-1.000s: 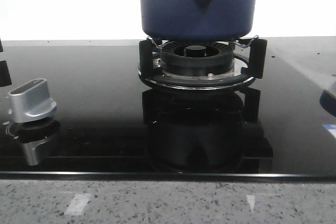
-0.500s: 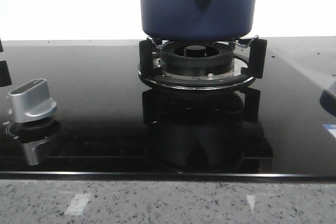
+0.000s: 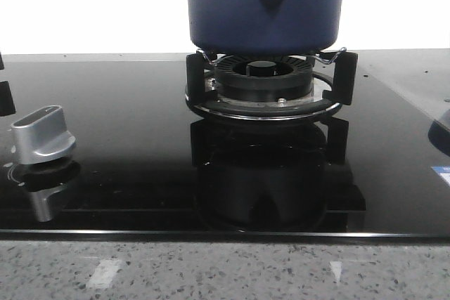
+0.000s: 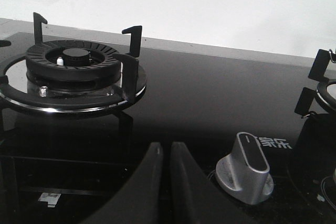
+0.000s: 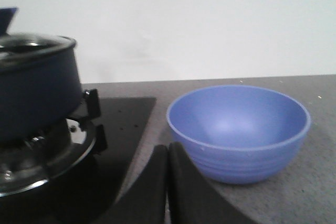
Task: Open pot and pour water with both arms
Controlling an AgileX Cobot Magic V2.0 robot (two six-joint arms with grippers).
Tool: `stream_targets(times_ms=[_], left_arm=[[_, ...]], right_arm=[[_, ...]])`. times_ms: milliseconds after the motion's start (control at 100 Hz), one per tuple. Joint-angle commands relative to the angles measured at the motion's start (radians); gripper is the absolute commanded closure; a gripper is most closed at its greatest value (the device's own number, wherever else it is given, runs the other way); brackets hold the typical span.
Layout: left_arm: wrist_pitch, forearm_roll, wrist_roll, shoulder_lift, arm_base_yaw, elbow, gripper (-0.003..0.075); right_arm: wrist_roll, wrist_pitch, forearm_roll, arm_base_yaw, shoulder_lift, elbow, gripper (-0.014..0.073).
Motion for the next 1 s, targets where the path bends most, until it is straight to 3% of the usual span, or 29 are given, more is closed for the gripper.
stream_targets(times_ms=[0,80,240,570,990], left_arm=[[-0.073,-0.006,-0.008,-0.027,-0.008,0.032,0.0741],[-0.073,-0.006,-0.008,-0.027,-0.008,0.032,0.0741],[-0.073,-0.006,-0.008,-0.027,-0.008,0.032,0.0741],[-0.073,-0.006,-0.008,-0.027,-0.008,0.032,0.0741],[-0.073,-0.006,-0.008,-0.027,-0.008,0.032,0.0741]], right_arm=[[0.116,-0.104,-0.143,-0.024,-0.026,0.036,0.0639],[0.198,-0.111,-0.241,-0.026,-0.068,0.103,0.0639],[0.223,-0.165,-0.243,-0.026,-0.144,0.210,0.0639],[0.217,-0.002,-0.276,-0.026,-0.219,0.208,0.0639],[0.217,0.000,-0.276,-0.026,-0.219,0.208,0.0639]])
